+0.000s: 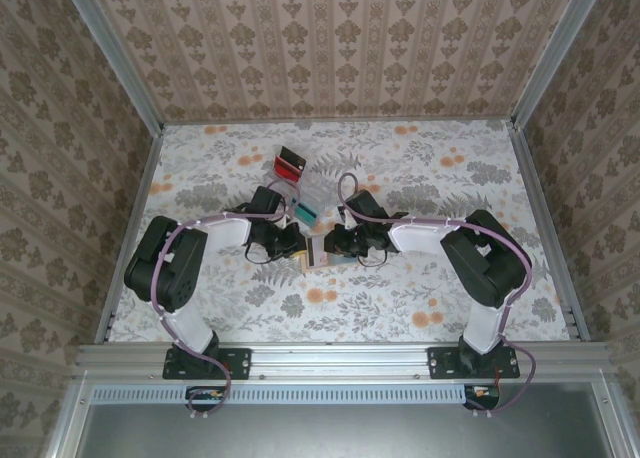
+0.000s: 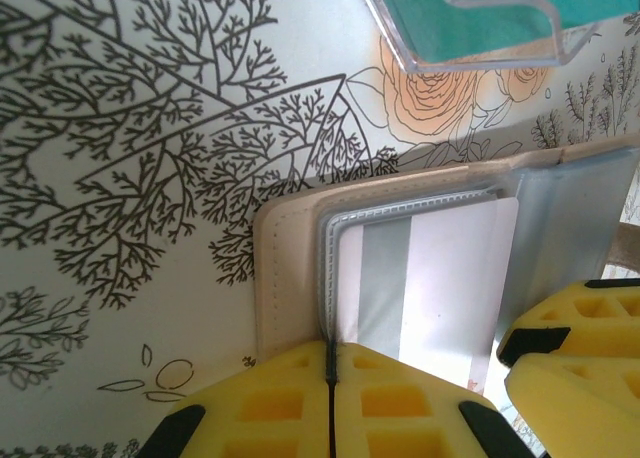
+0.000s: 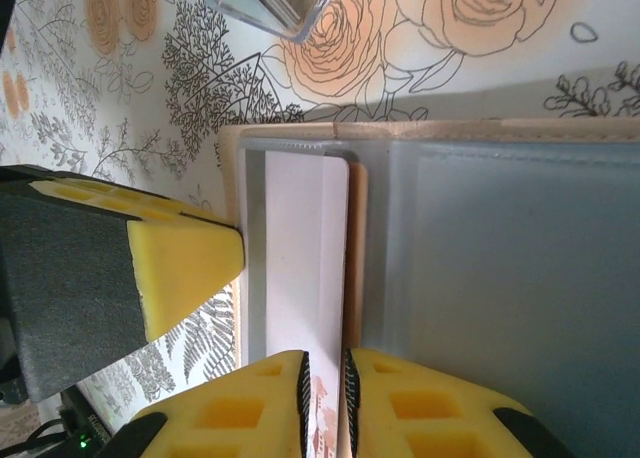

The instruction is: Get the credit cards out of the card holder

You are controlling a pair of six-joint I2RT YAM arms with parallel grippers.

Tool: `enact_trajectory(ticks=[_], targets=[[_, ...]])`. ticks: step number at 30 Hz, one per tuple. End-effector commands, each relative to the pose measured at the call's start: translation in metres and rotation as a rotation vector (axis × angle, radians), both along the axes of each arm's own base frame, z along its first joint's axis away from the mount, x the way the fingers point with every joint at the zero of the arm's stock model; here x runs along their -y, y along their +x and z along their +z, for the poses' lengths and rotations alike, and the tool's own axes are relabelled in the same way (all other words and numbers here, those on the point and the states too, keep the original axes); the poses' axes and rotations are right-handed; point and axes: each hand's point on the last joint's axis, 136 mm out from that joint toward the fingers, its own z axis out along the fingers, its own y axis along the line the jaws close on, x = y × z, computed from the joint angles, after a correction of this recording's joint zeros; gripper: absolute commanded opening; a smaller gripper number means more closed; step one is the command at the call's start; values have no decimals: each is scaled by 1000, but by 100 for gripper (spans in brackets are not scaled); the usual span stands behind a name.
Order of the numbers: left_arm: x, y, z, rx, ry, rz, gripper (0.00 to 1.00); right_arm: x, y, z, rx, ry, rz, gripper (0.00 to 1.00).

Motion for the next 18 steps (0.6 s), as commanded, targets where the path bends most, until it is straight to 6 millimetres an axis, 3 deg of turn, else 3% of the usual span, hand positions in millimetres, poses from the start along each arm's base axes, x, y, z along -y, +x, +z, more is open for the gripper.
enact_trajectory(ticks=[1,18], targets=[[-23,-22,-35,-104,131,2,7,-5,0,0,-26,29,1,21],[-20,-22,-36,-105,114,-3,7,-12,0,-7,-50,50,20,19]])
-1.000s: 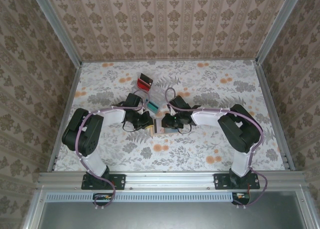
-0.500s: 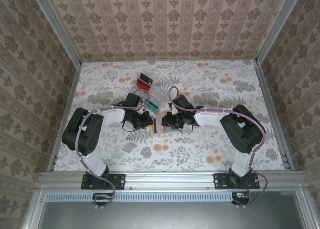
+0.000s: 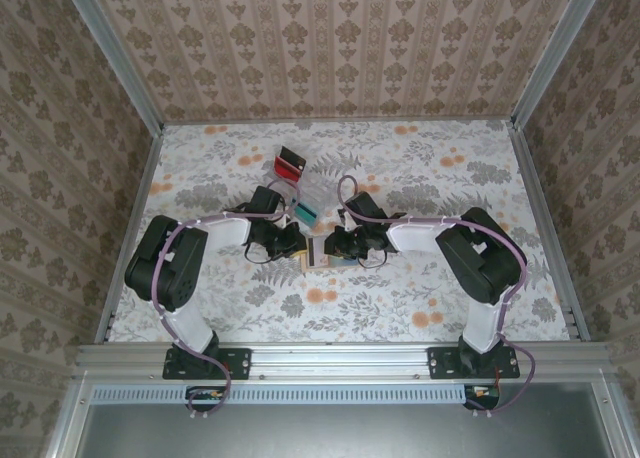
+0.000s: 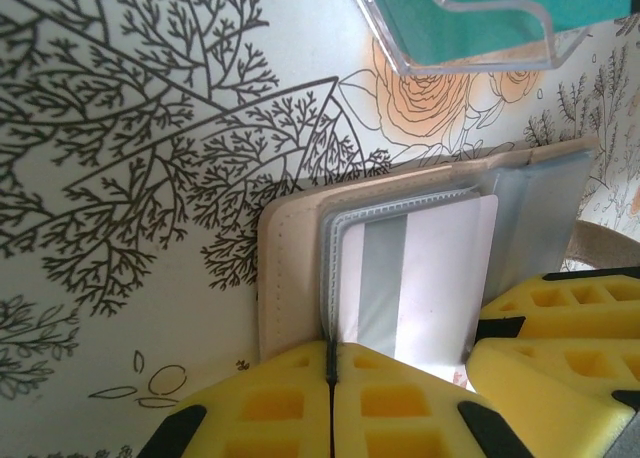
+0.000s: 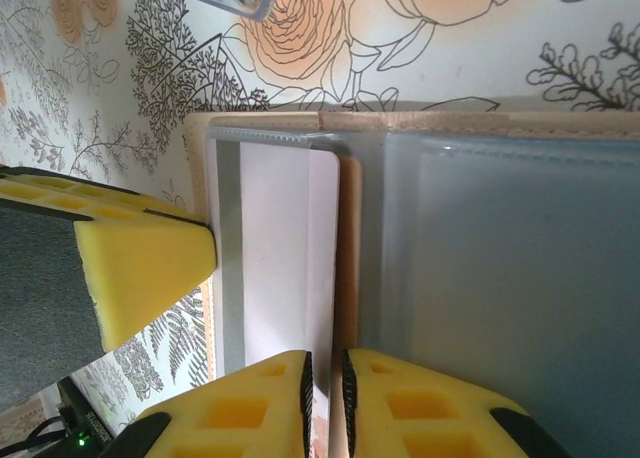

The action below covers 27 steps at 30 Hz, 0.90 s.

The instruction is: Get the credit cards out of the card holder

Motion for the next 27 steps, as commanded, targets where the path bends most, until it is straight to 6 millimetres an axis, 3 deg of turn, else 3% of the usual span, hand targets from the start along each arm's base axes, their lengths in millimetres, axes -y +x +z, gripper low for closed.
enact_trajectory(ticks=[1,16,20,27], targets=[[-22,-22,-36,-101,128,1,6,-13,4,6,-1,56,20,18],[-22,-24,-38,-106,123,0,5,-17,7,7,6,92,8,13],[-23,-22,-35,-93,130,-7,9,-7,7,5,14,43,-8,6],[-30,-22,-33,-88,153,-19,11,18,1,3,19,-38,-13,5]])
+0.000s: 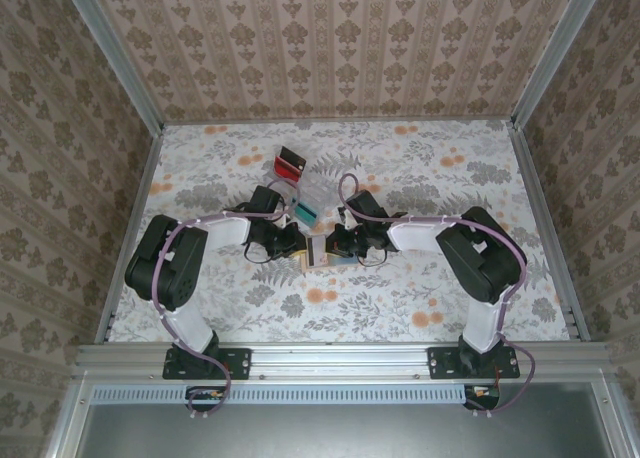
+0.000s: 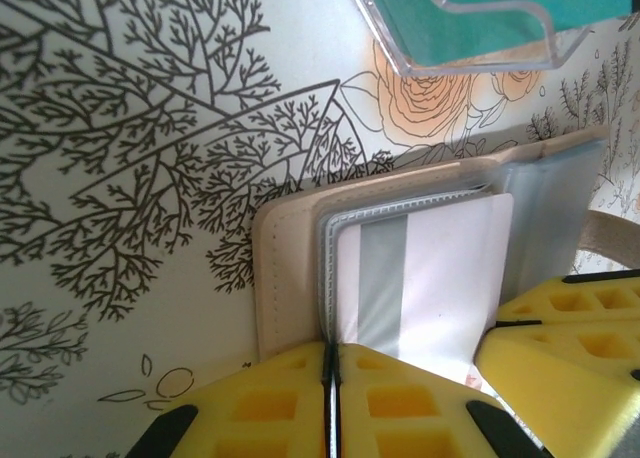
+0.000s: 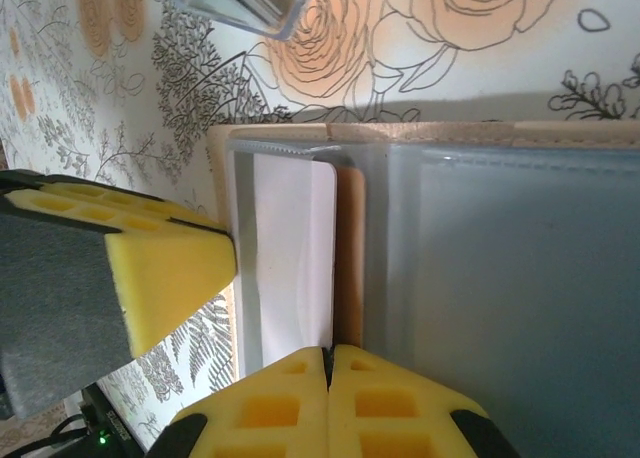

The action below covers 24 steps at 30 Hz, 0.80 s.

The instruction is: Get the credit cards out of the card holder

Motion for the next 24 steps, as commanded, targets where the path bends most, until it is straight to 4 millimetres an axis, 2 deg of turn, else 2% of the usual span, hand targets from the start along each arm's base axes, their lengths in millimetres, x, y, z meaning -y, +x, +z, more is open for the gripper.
enact_trajectory(ticks=[1,5,10,17,24], targets=[[-34,-16,-32,-96,145,27,11,19,-5,-2,5,-70,-10,5],[-32,-14,-29,-90,134,23,11,25,-5,-4,1,-84,-17,5],[-28,-10,-22,-76,116,12,11,23,-2,0,13,-74,-14,4],[-23,3,9,14,84,-5,12,29,0,9,56,-77,-19,0],[-17,15,43,90,31,14,36,45,0,31,169,-89,-34,0]])
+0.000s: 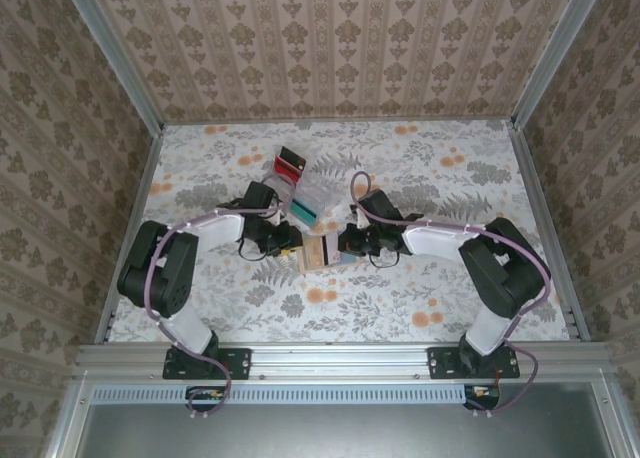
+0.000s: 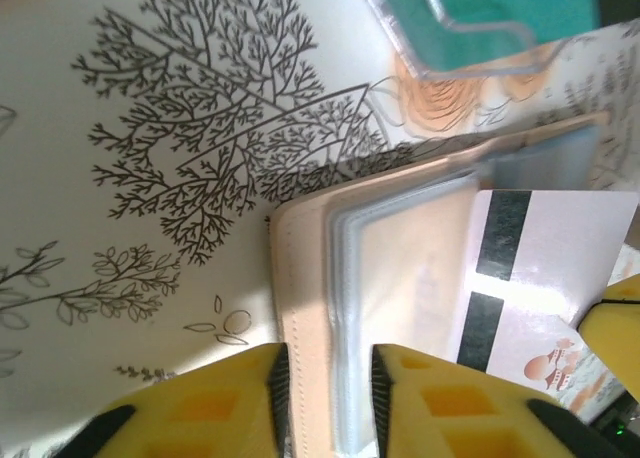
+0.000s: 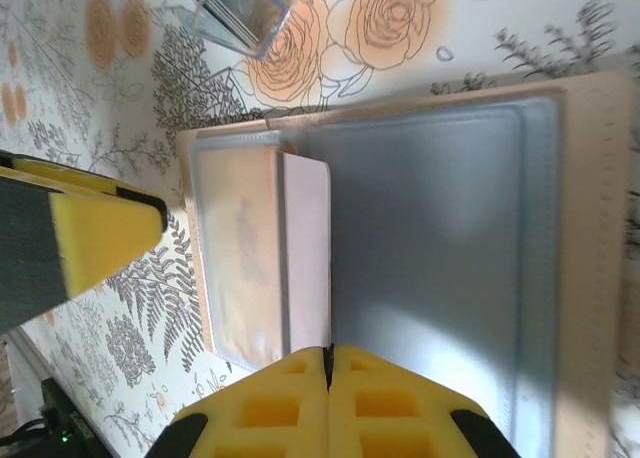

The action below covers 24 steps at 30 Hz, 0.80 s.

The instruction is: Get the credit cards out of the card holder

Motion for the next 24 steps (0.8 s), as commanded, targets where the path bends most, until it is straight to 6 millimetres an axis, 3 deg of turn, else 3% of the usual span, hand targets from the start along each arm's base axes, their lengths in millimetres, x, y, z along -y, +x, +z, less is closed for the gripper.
enact_trajectory(ticks=[1,7,15,21,24], targets=[[2,12,29,66,-30,9,39,12,3,14,82,-27,-10,0],[20,18,61,127,-180,1,62,14,5,52,207,42,6,0],[44,21,123,223,-486,-72,81,6,14,114,289,342,26,0],[59,21,161,271,-603,-130,84,-3,17,147,294,524,44,0],[62,23,174,290,-624,-150,79,-4,18,162,308,572,46,0]])
